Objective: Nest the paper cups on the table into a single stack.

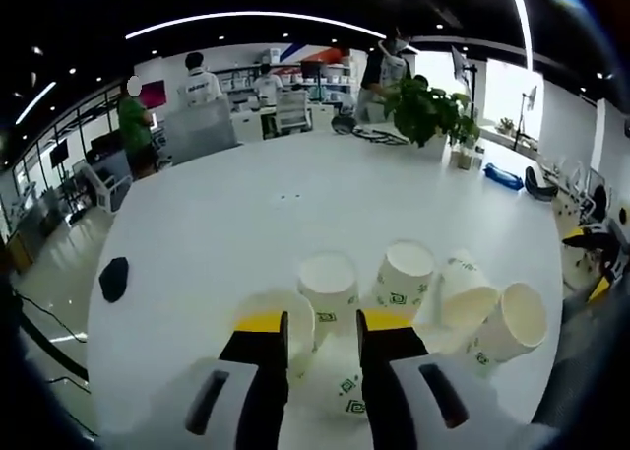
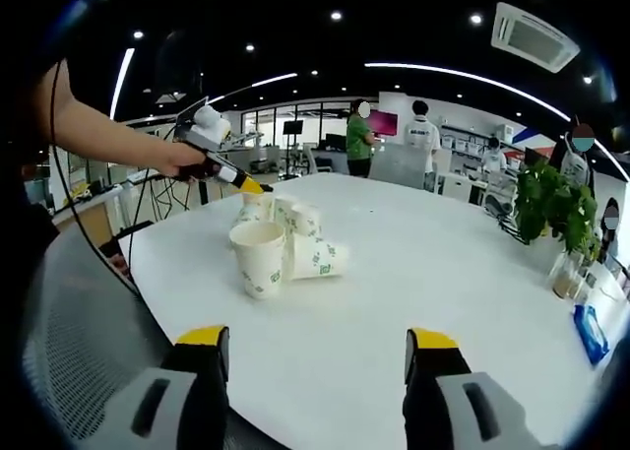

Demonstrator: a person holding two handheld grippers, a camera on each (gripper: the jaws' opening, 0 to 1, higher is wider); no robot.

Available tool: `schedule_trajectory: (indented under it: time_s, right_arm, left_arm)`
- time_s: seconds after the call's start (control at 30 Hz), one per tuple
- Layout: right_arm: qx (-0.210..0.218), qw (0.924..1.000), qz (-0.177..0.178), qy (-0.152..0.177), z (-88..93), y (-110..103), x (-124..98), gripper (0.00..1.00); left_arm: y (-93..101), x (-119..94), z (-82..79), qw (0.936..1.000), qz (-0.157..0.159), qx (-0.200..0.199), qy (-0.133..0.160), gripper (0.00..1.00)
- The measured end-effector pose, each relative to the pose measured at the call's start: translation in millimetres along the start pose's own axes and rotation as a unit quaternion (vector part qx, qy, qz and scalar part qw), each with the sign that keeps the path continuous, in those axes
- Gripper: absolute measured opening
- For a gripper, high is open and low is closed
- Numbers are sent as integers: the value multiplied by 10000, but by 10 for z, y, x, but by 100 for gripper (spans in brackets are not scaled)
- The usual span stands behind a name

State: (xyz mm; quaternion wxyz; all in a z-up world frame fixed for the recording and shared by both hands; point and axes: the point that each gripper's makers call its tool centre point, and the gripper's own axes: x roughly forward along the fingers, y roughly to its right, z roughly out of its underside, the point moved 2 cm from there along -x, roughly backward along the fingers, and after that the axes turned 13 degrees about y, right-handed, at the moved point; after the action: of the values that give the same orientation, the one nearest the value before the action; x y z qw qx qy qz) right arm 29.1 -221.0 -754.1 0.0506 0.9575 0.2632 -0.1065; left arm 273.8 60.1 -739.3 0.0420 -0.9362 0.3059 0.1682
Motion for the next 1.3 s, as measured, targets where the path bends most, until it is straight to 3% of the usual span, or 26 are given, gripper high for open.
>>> schedule_trajectory:
  time_s: [0.47, 0.87, 1.3]
  right_arm:
    - [2, 10000, 39, -24, 10, 16, -3, 72]
    - [10, 10000, 43, -5, 10, 20, -4, 72]
    - [70, 9998, 21, 165, -44, 5, -2, 77]
  left_arm:
    - [-21, 119, 149, 9991, 88, -15, -422, 2]
    - [-48, 66, 73, 9995, 70, 147, -272, 0]
    - [-94, -132, -161, 9997, -34, 253, -2, 0]
